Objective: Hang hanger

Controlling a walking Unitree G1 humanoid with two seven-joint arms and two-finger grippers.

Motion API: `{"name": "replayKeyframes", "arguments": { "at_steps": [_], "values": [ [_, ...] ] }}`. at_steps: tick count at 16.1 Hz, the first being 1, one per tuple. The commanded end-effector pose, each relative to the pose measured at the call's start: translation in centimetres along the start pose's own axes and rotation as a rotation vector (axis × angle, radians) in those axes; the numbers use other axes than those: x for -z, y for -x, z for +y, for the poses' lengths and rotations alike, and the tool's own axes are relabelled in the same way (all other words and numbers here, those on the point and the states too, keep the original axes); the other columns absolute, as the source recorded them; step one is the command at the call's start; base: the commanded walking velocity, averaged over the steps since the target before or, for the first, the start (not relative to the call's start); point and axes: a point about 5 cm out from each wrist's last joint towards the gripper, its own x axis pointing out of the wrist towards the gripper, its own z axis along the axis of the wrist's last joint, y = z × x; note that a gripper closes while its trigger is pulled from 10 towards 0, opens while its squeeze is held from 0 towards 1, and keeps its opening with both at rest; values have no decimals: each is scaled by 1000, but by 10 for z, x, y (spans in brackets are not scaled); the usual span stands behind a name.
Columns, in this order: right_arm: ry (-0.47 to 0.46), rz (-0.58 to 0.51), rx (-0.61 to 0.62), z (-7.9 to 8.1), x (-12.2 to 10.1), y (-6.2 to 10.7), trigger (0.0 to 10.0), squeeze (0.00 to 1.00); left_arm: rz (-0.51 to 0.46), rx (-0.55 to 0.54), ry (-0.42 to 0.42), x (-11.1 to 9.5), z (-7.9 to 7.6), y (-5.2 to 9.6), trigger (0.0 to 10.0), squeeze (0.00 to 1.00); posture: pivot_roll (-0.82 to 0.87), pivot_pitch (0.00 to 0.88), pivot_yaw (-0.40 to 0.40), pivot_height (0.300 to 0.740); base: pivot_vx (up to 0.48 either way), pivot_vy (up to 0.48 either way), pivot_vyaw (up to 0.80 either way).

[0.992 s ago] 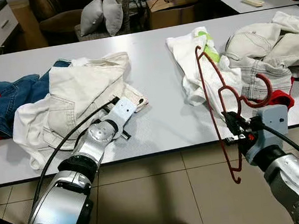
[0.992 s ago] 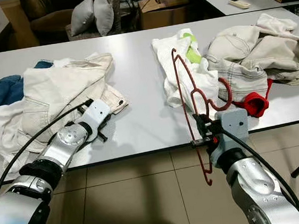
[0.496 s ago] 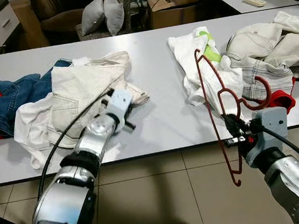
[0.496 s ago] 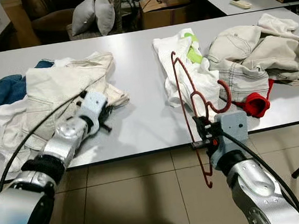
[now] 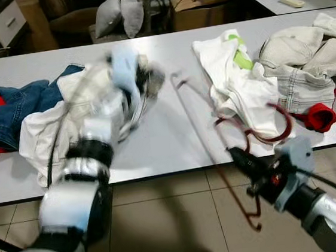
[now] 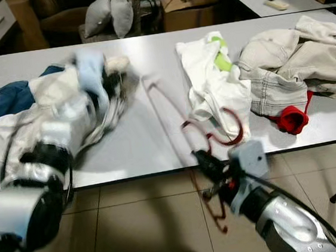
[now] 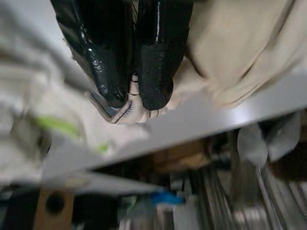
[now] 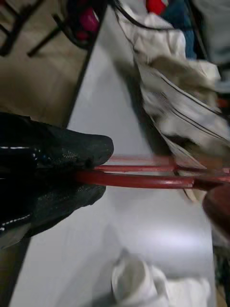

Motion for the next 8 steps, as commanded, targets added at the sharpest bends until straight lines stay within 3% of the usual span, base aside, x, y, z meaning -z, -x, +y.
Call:
{"name": "replayKeyframes", "arguments": {
  "at_steps": [1,2,3,4,6,8],
  "values": [
    [-6,24,-53,6,1,1,10000,0,-112,31,49,-38,0,-6,0,0,-96,0,66,740,0,0,0],
    [-6,62,-53,4,6,0,10000,0,-175,63,75,-62,-1,-8,0,0,-93,0,67,740,0,0,0],
    [-5,79,-46,3,8,-1,10000,0,-202,80,81,-72,-1,-8,0,0,-93,0,67,740,0,0,0],
    [-2,96,-20,-3,10,-6,10000,0,-262,160,62,-98,-7,-6,0,0,-88,0,66,740,0,0,0],
    [-2,83,-40,-3,6,-8,10000,0,-276,249,35,-110,-15,-2,0,0,-83,0,63,740,0,0,0],
    [-7,66,-51,-3,1,-11,10000,0,-250,300,-120,-109,-21,3,0,0,-77,0,54,740,0,0,0]
  ]
}}
